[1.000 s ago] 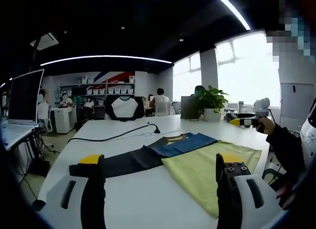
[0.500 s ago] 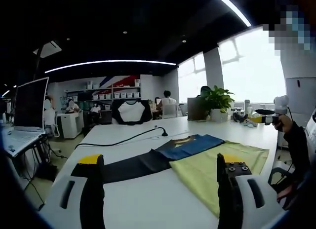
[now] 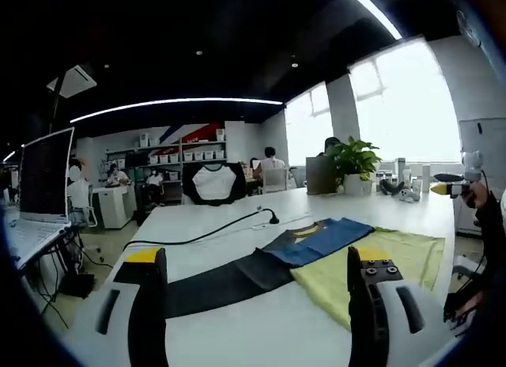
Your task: Fold the garment on the visible template until the final outline fits inside the template.
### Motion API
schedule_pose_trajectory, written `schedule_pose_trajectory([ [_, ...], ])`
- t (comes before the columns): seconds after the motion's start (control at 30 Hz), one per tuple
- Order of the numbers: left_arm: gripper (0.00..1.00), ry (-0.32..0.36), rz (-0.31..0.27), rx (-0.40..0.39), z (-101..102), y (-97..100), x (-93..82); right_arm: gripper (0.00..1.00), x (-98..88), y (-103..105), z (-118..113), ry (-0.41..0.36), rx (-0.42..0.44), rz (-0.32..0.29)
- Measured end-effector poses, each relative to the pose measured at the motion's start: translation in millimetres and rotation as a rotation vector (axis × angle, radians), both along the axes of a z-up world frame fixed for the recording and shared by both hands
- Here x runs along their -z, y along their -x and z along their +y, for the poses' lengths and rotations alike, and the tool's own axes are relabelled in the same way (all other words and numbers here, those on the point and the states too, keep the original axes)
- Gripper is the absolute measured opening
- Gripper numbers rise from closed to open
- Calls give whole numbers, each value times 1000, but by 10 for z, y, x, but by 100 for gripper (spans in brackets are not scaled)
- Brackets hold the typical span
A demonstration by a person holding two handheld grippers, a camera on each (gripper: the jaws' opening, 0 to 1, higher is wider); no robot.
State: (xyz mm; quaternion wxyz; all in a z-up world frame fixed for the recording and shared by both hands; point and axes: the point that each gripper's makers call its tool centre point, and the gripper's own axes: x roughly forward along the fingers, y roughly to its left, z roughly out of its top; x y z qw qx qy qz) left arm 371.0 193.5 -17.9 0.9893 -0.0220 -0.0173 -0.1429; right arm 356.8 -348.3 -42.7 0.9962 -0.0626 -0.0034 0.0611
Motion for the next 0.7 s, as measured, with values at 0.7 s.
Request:
schedule_pose_trajectory([
  [0.7,90,-91,104,-247,1085,-772,581,99,-26,210,-182,20,55,-41],
])
